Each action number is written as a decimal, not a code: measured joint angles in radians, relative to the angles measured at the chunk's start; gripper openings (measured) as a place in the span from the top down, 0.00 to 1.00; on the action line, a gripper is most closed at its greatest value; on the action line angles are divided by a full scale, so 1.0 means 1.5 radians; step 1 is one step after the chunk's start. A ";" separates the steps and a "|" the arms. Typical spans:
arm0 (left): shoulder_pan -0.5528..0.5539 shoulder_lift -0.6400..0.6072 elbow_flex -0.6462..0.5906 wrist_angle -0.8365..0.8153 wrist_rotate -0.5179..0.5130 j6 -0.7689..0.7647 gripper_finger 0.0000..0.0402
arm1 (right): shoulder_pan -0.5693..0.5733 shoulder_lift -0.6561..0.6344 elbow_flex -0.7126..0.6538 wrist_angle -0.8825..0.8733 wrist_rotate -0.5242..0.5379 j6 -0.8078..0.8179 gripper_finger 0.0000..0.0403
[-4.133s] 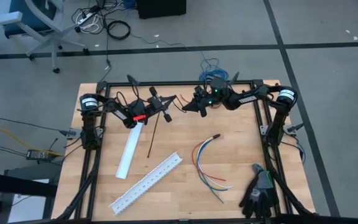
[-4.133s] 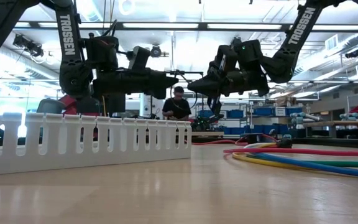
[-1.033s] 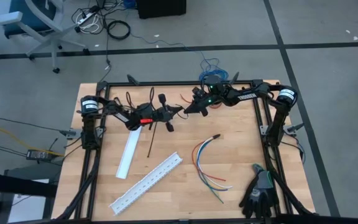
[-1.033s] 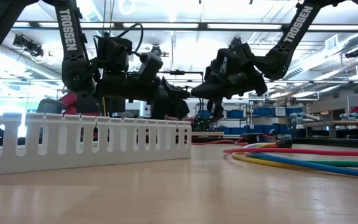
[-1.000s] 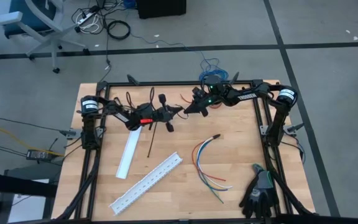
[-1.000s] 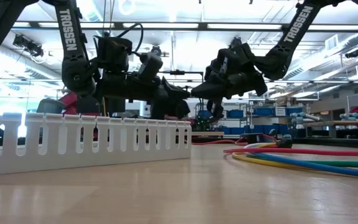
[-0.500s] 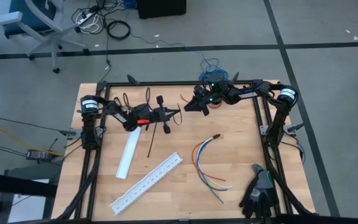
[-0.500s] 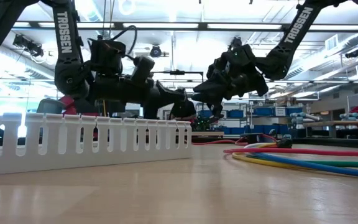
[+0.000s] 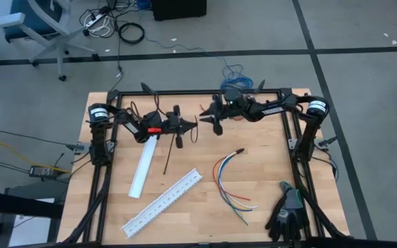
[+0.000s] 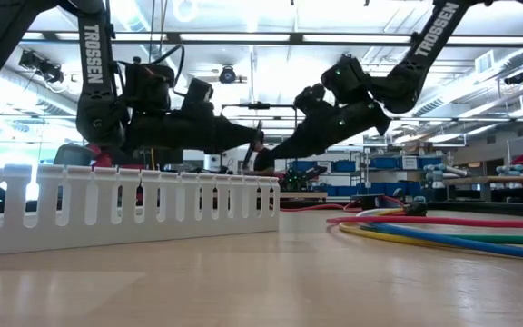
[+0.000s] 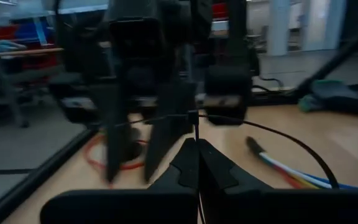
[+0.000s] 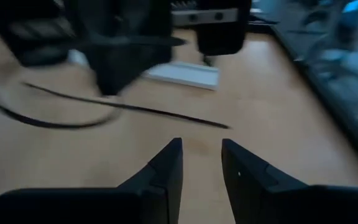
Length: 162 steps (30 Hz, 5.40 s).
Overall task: Ziptie cables
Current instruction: Wrap the right black zip tie
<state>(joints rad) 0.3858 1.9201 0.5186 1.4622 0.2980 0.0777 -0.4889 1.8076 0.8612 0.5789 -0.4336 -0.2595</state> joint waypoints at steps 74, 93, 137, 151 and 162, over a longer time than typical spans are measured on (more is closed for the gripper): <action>0.044 0.001 0.001 -0.010 0.186 -0.197 1.00 | 0.234 -0.038 -0.001 0.031 0.468 -0.421 0.99; 0.020 0.001 -0.002 0.004 0.191 -0.003 1.00 | 0.179 -0.043 -0.001 -0.054 0.481 -0.329 1.00; -0.006 0.000 0.025 -0.049 0.023 0.237 1.00 | -0.017 -0.009 -0.001 0.091 -0.190 0.441 0.77; -0.011 0.000 0.026 -0.068 0.022 0.237 1.00 | -0.016 -0.009 -0.001 0.095 -0.219 0.454 0.81; -0.010 0.000 0.026 -0.063 0.017 0.224 1.00 | -0.017 -0.009 -0.001 0.092 -0.247 0.459 0.81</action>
<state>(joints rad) 0.3701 1.9205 0.5571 1.3674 0.3242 0.4130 -0.5144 1.7946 0.8604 0.7172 -0.8042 0.4290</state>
